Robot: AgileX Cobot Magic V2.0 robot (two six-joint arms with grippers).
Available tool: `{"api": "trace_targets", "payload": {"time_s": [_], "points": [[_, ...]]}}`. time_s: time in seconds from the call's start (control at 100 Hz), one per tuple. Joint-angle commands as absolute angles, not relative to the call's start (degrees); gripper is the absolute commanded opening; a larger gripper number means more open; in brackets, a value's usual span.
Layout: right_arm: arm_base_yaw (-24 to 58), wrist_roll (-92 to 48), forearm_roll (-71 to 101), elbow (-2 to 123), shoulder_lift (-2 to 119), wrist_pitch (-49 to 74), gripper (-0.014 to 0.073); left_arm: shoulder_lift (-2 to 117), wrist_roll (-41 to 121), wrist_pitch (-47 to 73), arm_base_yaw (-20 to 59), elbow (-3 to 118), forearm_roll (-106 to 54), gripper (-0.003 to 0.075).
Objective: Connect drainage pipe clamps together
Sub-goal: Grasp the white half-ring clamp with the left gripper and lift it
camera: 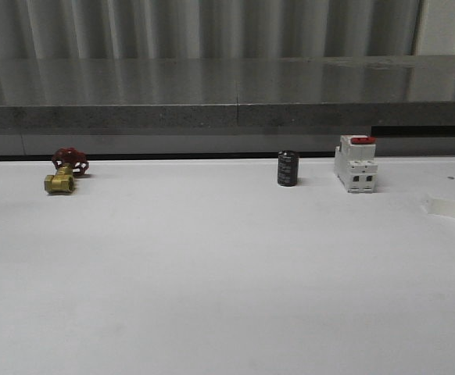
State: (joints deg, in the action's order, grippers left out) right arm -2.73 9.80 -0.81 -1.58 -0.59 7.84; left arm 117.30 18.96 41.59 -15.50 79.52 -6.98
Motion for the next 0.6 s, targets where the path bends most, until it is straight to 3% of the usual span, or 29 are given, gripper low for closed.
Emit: {"api": "trace_targets", "payload": {"time_s": [0.0, 0.16, 0.26, 0.37, 0.59], "points": [[-2.89, 9.23, -0.98, -0.66, -1.48, 3.34, -0.0069, 114.34, 19.05, 41.09, -15.39, 81.14, -7.62, 0.0507], [-2.89, 9.23, -0.98, -0.66, -1.48, 3.34, -0.0069, 114.34, 19.05, 41.20, -15.39, 81.14, -7.73, 0.0285], [-2.89, 9.23, -0.98, -0.66, -1.48, 3.34, -0.0069, 114.34, 19.05, 41.77, -15.39, 81.14, -8.55, 0.0205], [-2.89, 9.23, -0.98, -0.66, -1.48, 3.34, -0.0069, 114.01, 19.05, 43.39, -15.39, 81.14, -10.87, 0.0165], [-2.89, 9.23, -0.98, -0.66, -1.48, 3.34, -0.0069, 111.61, 19.05, 48.27, -15.17, 81.14, -15.34, 0.0165]]}}
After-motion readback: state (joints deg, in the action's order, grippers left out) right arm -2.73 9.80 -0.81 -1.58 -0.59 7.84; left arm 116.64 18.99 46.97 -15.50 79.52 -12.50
